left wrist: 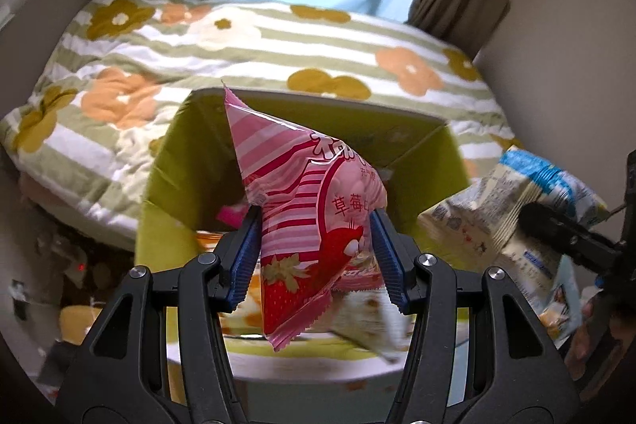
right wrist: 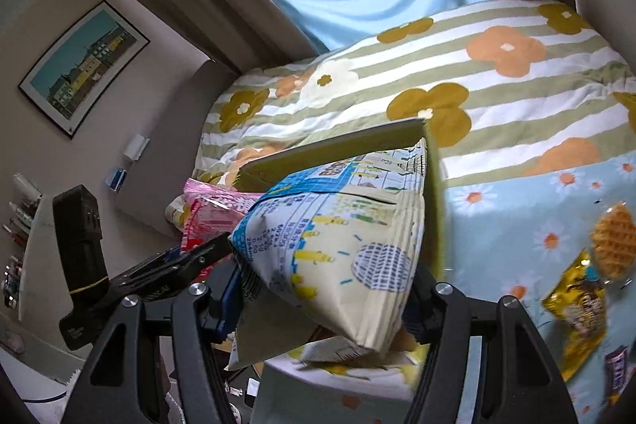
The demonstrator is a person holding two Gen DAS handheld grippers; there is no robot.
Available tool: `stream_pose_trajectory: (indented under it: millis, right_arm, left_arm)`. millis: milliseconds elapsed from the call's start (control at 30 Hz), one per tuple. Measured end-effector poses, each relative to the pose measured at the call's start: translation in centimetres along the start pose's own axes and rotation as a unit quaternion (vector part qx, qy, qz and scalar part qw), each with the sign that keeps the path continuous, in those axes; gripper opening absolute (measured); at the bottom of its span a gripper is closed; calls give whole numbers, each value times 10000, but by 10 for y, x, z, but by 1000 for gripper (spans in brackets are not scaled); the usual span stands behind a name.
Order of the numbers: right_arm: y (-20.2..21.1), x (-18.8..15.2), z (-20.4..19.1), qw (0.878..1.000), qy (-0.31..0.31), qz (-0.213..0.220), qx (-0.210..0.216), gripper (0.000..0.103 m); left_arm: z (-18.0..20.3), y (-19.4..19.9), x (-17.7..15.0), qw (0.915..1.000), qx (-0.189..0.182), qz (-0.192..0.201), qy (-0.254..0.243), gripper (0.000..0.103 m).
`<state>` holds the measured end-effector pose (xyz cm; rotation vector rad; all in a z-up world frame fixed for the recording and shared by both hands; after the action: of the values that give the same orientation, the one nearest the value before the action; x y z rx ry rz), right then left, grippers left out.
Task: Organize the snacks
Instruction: 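Carry the pink wafer and printed chip bag over the yellow box with both tools, then open both tools to drop the pink wafer and chip bag into the box, then move both tools from the box back to the snacks on the cloth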
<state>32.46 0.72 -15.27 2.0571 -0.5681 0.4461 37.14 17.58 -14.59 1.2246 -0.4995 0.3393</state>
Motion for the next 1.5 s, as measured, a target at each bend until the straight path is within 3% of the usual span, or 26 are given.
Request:
stream_pose_trajectory:
  millis: [133,200,233,267,300,533,733,800,867,933,1100,1300,1500]
  right_arm:
    - [-16,-2,-6,9998,-113,-75,-159,60]
    - [-20,-3,-7,9995,-177,-105,-236,60]
    - [-21,-4,-6,9993,-220,-124,-267,60]
    - [-24,-4,-5,9990,-272,-154,-305,60]
    - [-25,-4,-5,9988,-307,-177,-332,60]
    - [-26,-2,-9,9982,-140,-247,-534,60]
    - [-28,2,-15,9993,-82,-232,-276,63]
    - [-30,3,-19,9994,-57,-243,-252,70]
    - [-31,3,-21,9989,31,-220,-412,94]
    - [-28,1,-21,9982,112,-83,-591,99]
    - [-12,-2,-12,9966,158,198,-783,99]
    - [-1,-13,-4,9939,255,145,-1063,100]
    - [11,-24,-10,9947,209,126,-998,100]
  left_arm:
    - [-14,-9,-6,9995,-98,-272,-125,51]
    - [-15,-10,-10,9989,-235,-340,-230,56]
    - [-15,-10,-12,9984,-298,-391,-273,71]
    - [-15,-10,-13,9982,-306,-418,-290,96]
    - [-17,-9,-15,9983,-285,-404,-306,103]
    - [-33,3,-19,9990,-372,-258,26,103]
    - [-30,24,-16,9995,-301,-23,-9,103]
    - [-28,27,-15,9997,-261,24,-33,103]
    - [-26,29,-15,9996,-262,75,1,103]
    - [-24,31,-18,9995,-303,102,41,102]
    - [-17,31,-30,9994,-324,88,-8,102]
    - [-11,31,-38,9989,-473,35,-11,102]
    - [-5,38,-40,9981,-582,113,-142,102]
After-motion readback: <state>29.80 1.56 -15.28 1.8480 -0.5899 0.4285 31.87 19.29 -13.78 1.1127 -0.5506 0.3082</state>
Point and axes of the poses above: each gripper's, at about its wrist camera, not at the fingertips, and y roughly against the way its jaws point, z to its right, x to its top, the point moved 4 cm from there along -y, roughly the way its jaws point, and after that the axes turned 5 degrees about -x, right-handed, at the moved point
